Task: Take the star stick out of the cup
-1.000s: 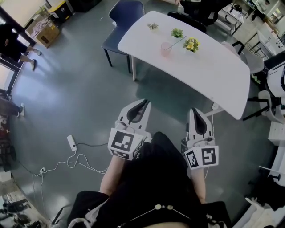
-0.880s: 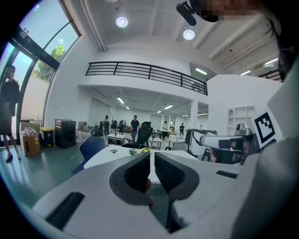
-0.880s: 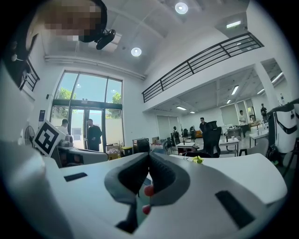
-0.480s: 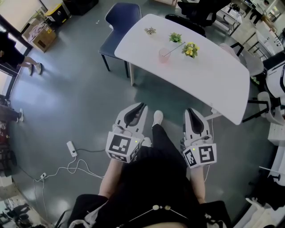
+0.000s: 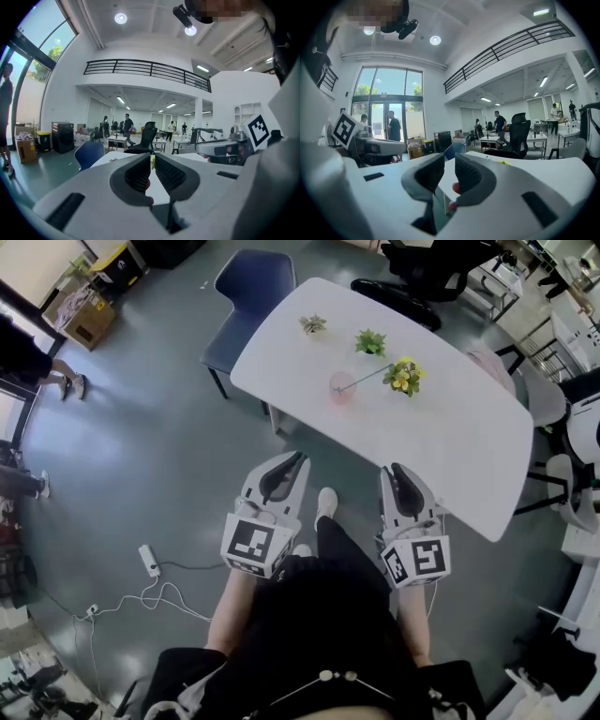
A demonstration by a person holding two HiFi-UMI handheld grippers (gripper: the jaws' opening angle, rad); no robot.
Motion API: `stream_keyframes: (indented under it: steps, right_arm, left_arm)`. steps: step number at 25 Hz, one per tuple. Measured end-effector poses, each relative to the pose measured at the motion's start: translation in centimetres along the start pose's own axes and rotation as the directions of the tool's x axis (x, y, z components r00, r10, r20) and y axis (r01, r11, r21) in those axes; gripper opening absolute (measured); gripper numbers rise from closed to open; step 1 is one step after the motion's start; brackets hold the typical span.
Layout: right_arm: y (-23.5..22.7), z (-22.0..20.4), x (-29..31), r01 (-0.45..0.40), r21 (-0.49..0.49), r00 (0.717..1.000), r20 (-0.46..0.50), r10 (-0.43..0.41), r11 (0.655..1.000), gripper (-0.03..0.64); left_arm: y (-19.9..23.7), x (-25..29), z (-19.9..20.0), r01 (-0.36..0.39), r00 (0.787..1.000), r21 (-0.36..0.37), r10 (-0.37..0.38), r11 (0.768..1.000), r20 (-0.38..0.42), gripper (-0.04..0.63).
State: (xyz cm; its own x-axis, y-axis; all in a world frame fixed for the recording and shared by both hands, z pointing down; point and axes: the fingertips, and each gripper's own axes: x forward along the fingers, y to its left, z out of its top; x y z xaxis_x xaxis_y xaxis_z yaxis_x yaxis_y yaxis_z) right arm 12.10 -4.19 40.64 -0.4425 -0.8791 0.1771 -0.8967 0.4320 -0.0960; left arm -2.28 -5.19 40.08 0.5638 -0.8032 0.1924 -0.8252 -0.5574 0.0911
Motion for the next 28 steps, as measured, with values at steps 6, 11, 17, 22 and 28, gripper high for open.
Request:
stream_keyframes:
  steps: [6, 11, 17, 22, 28]
  right_arm:
    - [-4.6, -1.2, 6.4, -0.042, 0.041, 0.997, -0.068, 0.045, 0.998, 0.098]
    - [-8.3, -3.3, 11.6, -0.042, 0.101, 0.989, -0.138, 0.056, 0.994, 0.096]
    - [-11.0, -8.1, 17.4, -0.030, 0.312, 0.970, -0.221, 0.103, 0.950, 0.103]
    - [-13.2, -12.2, 20.7, 0.071, 0.497, 0.962, -0.262, 0.071, 0.865, 0.110]
    - [-13.5, -14.4, 23.7, 0.124, 0.511, 0.945, -0.322, 0.055, 0.851, 0.112]
  left_arm:
    - [1.7, 6.4, 1.5, 0.026, 1.000, 0.010, -0.026, 1.000, 0.011, 0.034]
    - [3.3, 9.0, 1.7, 0.012, 1.000, -0.007, -0.012, 1.000, 0.003, 0.034]
    - [4.6, 10.0, 1.1, 0.041, 0.999, -0.017, -0.042, 0.999, -0.012, 0.034]
    - [6.2, 11.1, 1.1, 0.071, 0.997, -0.003, -0.071, 0.997, -0.042, 0.034]
    - [9.4, 12.0, 2.2, 0.058, 0.998, 0.019, -0.057, 0.998, -0.031, 0.034]
